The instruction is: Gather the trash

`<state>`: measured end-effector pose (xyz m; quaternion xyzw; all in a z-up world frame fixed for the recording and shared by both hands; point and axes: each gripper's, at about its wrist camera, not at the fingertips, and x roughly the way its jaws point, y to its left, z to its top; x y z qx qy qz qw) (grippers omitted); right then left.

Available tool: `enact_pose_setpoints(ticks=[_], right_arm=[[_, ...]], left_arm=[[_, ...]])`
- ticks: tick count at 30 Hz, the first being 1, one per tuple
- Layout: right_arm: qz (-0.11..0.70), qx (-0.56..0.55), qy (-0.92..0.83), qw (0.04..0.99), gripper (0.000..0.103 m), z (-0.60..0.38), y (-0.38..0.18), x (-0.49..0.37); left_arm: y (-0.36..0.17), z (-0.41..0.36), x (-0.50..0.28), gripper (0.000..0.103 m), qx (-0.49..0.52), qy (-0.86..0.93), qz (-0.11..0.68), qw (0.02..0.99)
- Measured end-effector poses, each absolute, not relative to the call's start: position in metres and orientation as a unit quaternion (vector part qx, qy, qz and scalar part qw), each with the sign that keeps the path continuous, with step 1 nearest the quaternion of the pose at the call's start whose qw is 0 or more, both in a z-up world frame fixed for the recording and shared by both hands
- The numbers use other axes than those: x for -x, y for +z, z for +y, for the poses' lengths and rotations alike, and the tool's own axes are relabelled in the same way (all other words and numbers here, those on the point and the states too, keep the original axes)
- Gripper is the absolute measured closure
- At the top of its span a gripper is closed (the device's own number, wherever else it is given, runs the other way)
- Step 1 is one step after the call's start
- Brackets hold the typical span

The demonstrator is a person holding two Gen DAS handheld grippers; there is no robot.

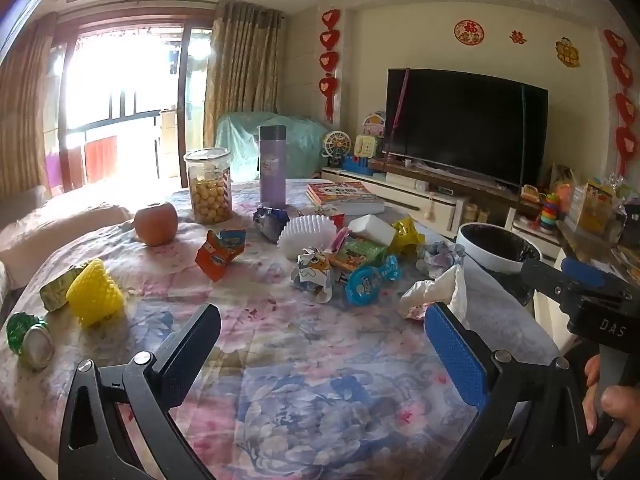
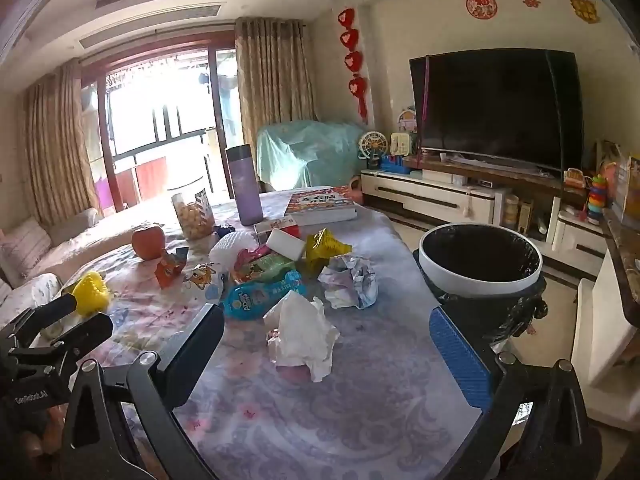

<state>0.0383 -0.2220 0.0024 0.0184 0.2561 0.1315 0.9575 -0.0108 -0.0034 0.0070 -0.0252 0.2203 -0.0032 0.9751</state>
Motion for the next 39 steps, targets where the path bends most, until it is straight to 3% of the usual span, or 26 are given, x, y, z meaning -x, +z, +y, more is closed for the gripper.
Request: enact_pose_setpoints(ticks=[39], right_arm=[[0.246, -0.039, 0.151, 0.957, 0.0, -0.252, 0.004, -0.025]], left_arm=[[0.011, 0.004, 0.015, 0.001, 0.037, 0.001, 0.206, 0.978]])
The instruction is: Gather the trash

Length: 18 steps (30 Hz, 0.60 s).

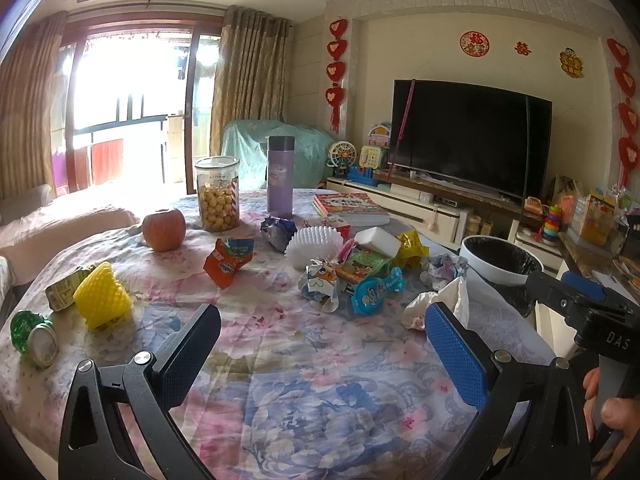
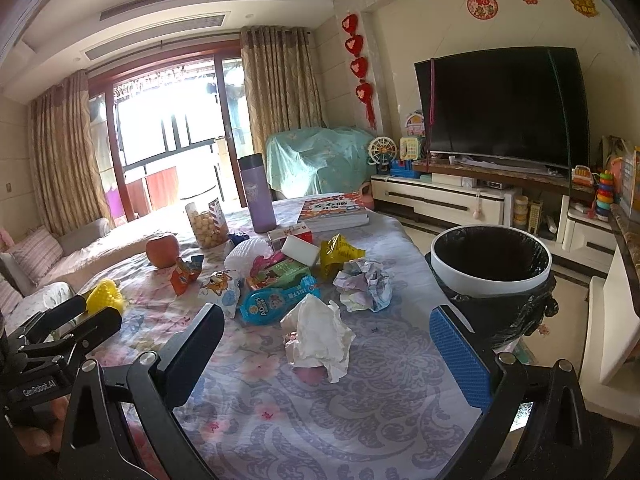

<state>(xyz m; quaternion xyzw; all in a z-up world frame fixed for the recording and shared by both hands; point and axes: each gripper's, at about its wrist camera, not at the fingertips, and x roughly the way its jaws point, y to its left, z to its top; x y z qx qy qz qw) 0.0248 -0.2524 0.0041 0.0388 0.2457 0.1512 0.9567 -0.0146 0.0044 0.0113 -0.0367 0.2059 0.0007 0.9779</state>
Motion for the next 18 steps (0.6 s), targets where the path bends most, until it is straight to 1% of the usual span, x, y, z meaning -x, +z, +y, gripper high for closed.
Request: enact_pose_setpoints(ticks=[18], right_arm=[[0.251, -0.043, 0.156, 0.954, 0.0, -0.2539, 0.0013, -0.0258]], left_arm=[[0.0072, 0.0069, 0.0127, 0.001, 0.038, 0.003, 0.207, 0.978]])
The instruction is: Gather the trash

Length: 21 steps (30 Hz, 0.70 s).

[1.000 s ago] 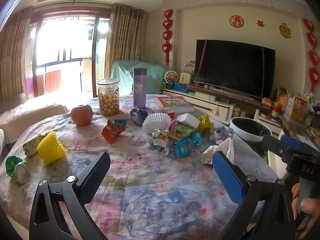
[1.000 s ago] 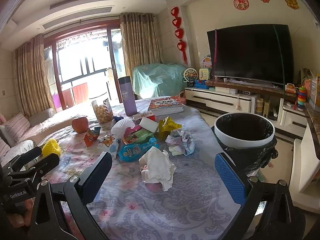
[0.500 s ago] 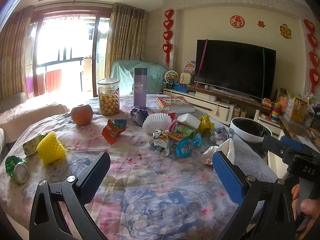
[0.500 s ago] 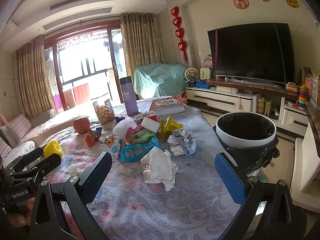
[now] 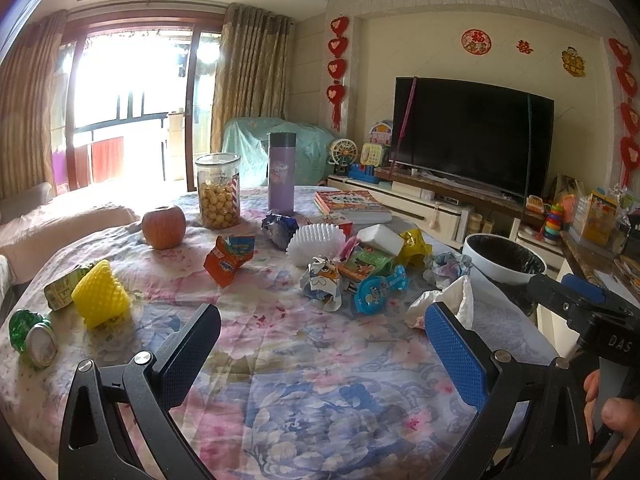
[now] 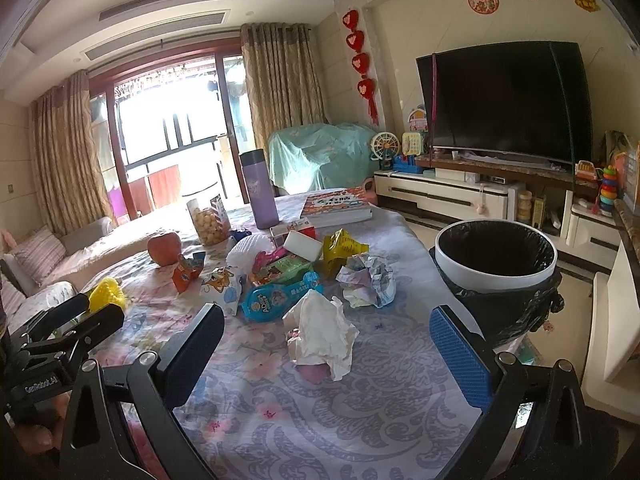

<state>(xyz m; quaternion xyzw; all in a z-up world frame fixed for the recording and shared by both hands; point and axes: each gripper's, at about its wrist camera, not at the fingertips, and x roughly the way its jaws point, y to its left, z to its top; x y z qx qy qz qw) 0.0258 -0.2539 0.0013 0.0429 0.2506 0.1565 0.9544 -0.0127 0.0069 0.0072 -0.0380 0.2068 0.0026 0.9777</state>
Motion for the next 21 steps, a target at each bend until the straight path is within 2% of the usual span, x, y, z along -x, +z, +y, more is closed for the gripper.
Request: enact_pose_setpoints(ticks=[21], right_arm=[[0.306, -0.061, 0.175, 0.934, 0.0, -0.254, -0.026, -0.048]], left_arm=[[-0.016, 0.015, -0.045, 0.001, 0.037, 0.005, 0.268, 0.963]])
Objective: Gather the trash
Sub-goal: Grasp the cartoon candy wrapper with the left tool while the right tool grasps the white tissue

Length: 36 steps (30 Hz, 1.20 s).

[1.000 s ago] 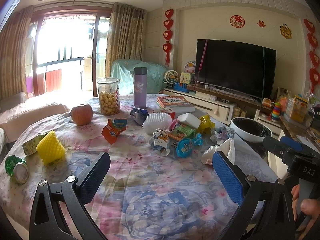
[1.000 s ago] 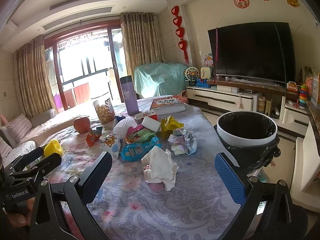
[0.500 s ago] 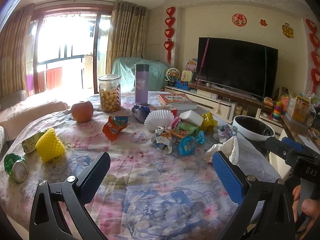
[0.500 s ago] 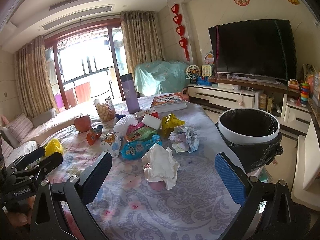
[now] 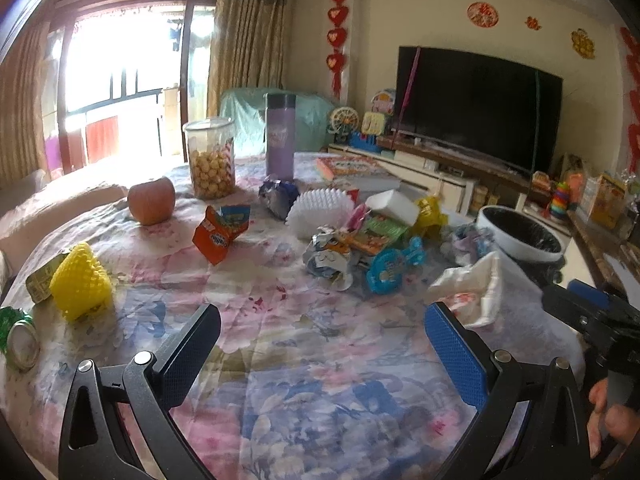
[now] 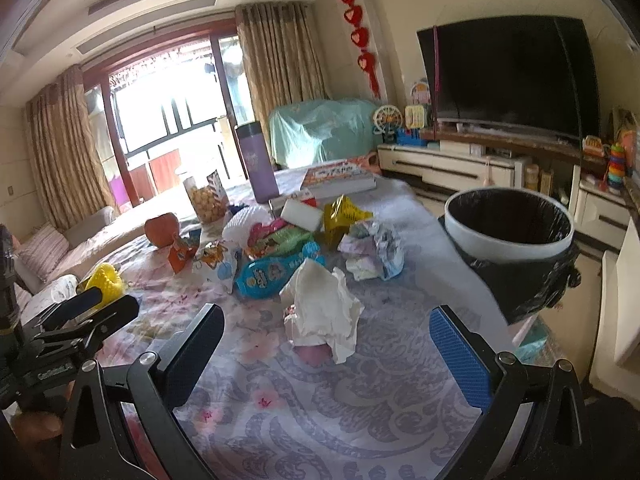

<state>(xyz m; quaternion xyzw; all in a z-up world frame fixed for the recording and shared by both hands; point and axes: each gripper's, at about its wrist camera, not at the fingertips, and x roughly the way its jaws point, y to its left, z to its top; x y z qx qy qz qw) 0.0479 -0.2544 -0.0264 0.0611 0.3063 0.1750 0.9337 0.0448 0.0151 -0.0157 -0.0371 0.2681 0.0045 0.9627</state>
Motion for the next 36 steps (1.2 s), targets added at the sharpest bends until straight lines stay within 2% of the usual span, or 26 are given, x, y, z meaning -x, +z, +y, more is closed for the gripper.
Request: enact_pose_setpoints(ticks=[8, 17, 19, 21, 22, 23, 24, 25, 27, 36], right_arm=[[0.352, -0.069, 0.182, 0.916, 0.002, -0.247, -0.05, -0.075], [0.384, -0.068, 0.186, 0.902, 0.021, -0.243, -0.067, -0.1], [0.389, -0.068, 0.187, 0.9, 0.027, -0.243, -0.069, -0.104], [0.397, -0.071, 0.19, 0.895, 0.043, -0.244, -0.072, -0.107], [0.401, -0.072, 0.192, 0.893, 0.047, -0.244, -0.073, -0.108], [0.402, -0.072, 0.194, 0.892, 0.053, -0.245, -0.074, -0.109], [0.402, -0.072, 0.197, 0.892, 0.055, -0.245, -0.074, -0.109], [0.399, -0.072, 0.2, 0.892, 0.056, -0.245, -0.074, -0.108], [0.398, -0.072, 0.207, 0.891, 0.065, -0.245, -0.073, -0.107], [0.392, -0.082, 0.222, 0.889, 0.069, -0.254, -0.065, -0.102]], left_arm=[[-0.026, 0.018, -0.098, 0.005, 0.042, 0.004, 0.299, 0.953], [-0.035, 0.02, -0.156, 0.01, 0.042, 0.009, 0.321, 0.946], [-0.038, 0.019, -0.167, 0.019, 0.043, 0.008, 0.33, 0.943], [-0.043, 0.019, -0.177, 0.05, 0.049, -0.003, 0.344, 0.938], [-0.047, 0.02, -0.184, 0.056, 0.052, -0.009, 0.354, 0.934], [-0.05, 0.021, -0.188, 0.071, 0.056, -0.016, 0.362, 0.93], [-0.053, 0.022, -0.191, 0.078, 0.06, -0.023, 0.369, 0.927], [-0.054, 0.024, -0.192, 0.078, 0.064, -0.029, 0.372, 0.926], [-0.052, 0.027, -0.19, 0.081, 0.066, -0.032, 0.363, 0.929], [-0.046, 0.021, -0.15, 0.084, 0.069, -0.042, 0.353, 0.932]])
